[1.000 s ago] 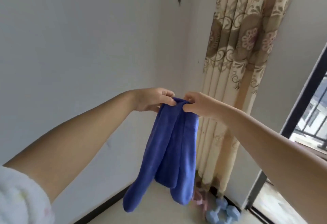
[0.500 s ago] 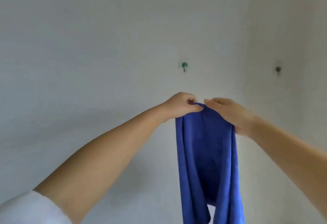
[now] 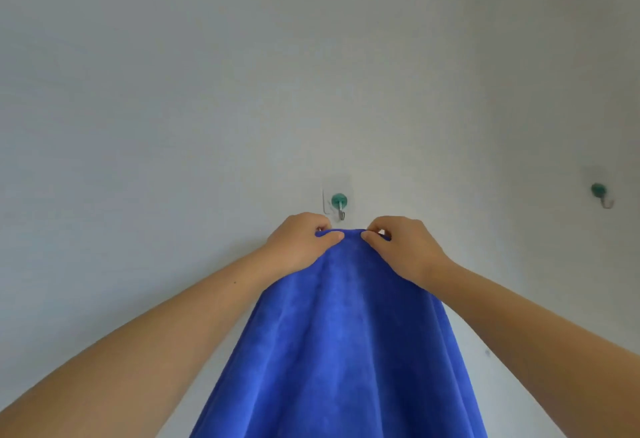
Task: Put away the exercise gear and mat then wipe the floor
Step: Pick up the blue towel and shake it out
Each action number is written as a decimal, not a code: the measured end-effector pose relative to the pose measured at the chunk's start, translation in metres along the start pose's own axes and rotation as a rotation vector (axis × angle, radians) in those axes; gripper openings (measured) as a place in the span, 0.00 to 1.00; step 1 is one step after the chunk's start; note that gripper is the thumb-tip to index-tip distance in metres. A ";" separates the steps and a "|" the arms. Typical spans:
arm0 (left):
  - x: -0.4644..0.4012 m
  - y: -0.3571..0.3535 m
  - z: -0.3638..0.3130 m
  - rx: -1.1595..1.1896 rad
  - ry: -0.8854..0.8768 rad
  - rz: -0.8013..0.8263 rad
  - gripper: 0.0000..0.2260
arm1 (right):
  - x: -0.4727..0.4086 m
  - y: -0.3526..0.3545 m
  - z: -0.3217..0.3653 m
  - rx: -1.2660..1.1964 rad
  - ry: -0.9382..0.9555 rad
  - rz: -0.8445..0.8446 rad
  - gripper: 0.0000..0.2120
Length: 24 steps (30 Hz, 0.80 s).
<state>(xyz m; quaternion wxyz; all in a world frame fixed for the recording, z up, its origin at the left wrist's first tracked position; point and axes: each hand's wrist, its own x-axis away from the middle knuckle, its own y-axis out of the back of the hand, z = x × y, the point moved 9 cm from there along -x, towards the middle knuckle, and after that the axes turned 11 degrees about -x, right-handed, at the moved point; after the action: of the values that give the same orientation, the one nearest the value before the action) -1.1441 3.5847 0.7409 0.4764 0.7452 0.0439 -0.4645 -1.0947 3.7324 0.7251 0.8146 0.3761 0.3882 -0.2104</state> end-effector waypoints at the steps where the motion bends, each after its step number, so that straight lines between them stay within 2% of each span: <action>1: -0.015 -0.001 0.004 -0.024 -0.010 -0.029 0.16 | -0.015 -0.001 -0.003 0.030 0.014 -0.029 0.11; 6: -0.076 0.006 0.006 -0.249 -0.051 -0.244 0.16 | -0.081 0.003 -0.016 0.107 0.081 -0.194 0.16; 9: -0.090 0.004 0.001 -0.484 -0.081 -0.352 0.15 | -0.104 -0.003 -0.021 0.140 0.103 -0.228 0.19; 11: -0.087 -0.001 -0.002 -0.579 -0.122 -0.402 0.13 | -0.103 -0.009 -0.020 0.229 0.150 -0.255 0.18; 15: -0.065 -0.027 0.004 -0.687 -0.195 -0.359 0.07 | -0.081 -0.024 -0.025 0.445 0.219 -0.199 0.15; 18: -0.054 -0.044 0.007 -0.666 -0.108 -0.299 0.05 | -0.064 -0.044 -0.032 0.556 0.219 -0.087 0.18; 20: -0.053 -0.050 0.003 -0.628 -0.047 -0.254 0.05 | -0.058 -0.056 -0.034 0.547 0.204 -0.056 0.16; 22: -0.048 -0.052 -0.001 -0.626 -0.016 -0.224 0.05 | -0.056 -0.062 -0.033 0.501 0.174 -0.036 0.09; 24: -0.036 -0.056 0.001 -0.613 0.036 -0.153 0.08 | -0.051 -0.067 -0.032 0.455 0.134 0.012 0.05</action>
<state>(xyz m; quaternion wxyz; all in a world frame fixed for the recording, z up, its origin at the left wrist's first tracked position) -1.1937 3.6279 0.7302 0.6416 0.5697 0.2460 -0.4509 -1.1836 3.7180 0.7225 0.6825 0.5656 0.3818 -0.2619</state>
